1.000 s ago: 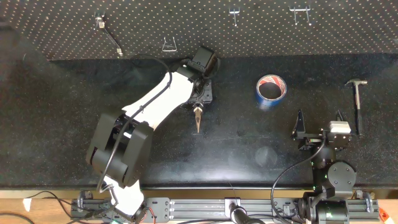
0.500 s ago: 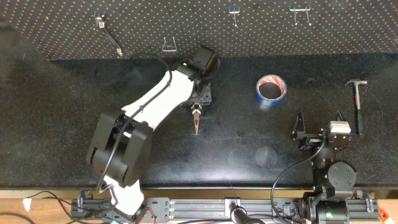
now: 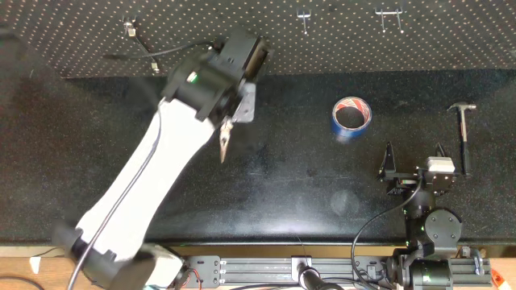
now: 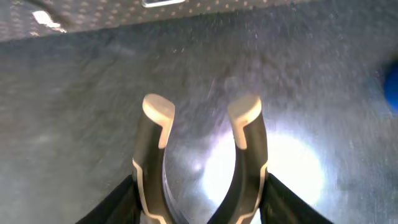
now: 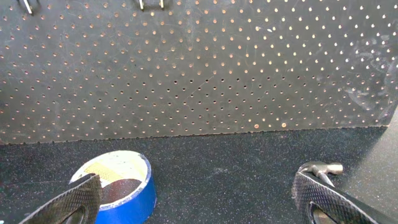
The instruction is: Place Tools Onto Pegboard
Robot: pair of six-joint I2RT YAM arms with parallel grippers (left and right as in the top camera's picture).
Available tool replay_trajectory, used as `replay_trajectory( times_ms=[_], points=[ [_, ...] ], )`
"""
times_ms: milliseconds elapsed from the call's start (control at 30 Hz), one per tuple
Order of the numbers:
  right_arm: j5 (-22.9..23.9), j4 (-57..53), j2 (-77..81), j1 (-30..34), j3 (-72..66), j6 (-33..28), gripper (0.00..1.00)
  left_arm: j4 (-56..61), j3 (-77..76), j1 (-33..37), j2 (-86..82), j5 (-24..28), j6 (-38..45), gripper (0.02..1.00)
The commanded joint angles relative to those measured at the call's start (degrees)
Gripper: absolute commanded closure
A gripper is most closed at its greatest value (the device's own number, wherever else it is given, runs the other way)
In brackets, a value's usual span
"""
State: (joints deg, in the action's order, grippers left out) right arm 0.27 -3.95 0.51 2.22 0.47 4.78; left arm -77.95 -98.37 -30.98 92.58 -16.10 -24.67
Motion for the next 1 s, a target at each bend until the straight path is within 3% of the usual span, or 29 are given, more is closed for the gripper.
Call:
replay_trajectory(
  times_ms=[33, 167, 233, 300, 367, 433, 533, 600, 733, 833, 933, 1000],
  points=[
    [-0.35, -0.31, -0.24, 0.33, -0.2, -0.81, 0.001, -7.28, 2.93, -2.1, -10.27, -2.95, -2.12, 0.991],
    [-0.35, -0.31, -0.24, 0.33, -0.2, -0.79, 0.001, -9.88, 10.91, -2.47, -24.39, -2.56, -2.36, 0.989],
    [-0.35, -0.31, -0.24, 0.33, -0.2, -0.79, 0.003, -11.3, 18.62, -2.47, -34.45, -3.28, -8.68, 0.989],
    [-0.35, -0.31, -0.24, 0.33, -0.2, -0.79, 0.001, -2.73, 25.44, -2.47, -40.89, -9.2, -10.49, 0.989],
    [-0.35, -0.31, -0.24, 0.33, -0.2, -0.79, 0.001, 13.84, 35.1, -2.47, -46.62, -21.66, -9.68, 0.989],
    [-0.35, -0.31, -0.24, 0.33, -0.2, -0.81, 0.003, 27.89, 41.81, -2.43, -47.5, -26.08, -3.23, 0.989],
    [-0.35, -0.31, -0.24, 0.33, -0.2, -0.81, 0.001, 59.36, 53.55, -2.36, -43.63, -28.41, 19.06, 0.989],
    [-0.35, -0.31, -0.24, 0.33, -0.2, -0.81, 0.003, 74.58, 56.76, -1.31, -38.82, -30.21, 25.88, 0.989],
    [-0.35, -0.31, -0.24, 0.33, -0.2, -0.81, 0.001, 92.06, 56.94, 2.93, -27.12, -27.78, 27.78, 0.991],
    [-0.35, -0.31, -0.24, 0.33, -0.2, -0.79, 0.001, 109.59, 56.94, 6.03, -17.38, -21.7, 36.7, 0.989],
    [-0.35, -0.31, -0.24, 0.33, -0.2, -0.81, 0.001, 122.33, 56.94, 7.32, -11.19, -13.53, 37.57, 0.989],
    [-0.35, -0.31, -0.24, 0.33, -0.2, -0.79, 0.001, 124.61, 56.94, 7.34, -10.03, -11.8, 37.09, 0.989]
  ],
)
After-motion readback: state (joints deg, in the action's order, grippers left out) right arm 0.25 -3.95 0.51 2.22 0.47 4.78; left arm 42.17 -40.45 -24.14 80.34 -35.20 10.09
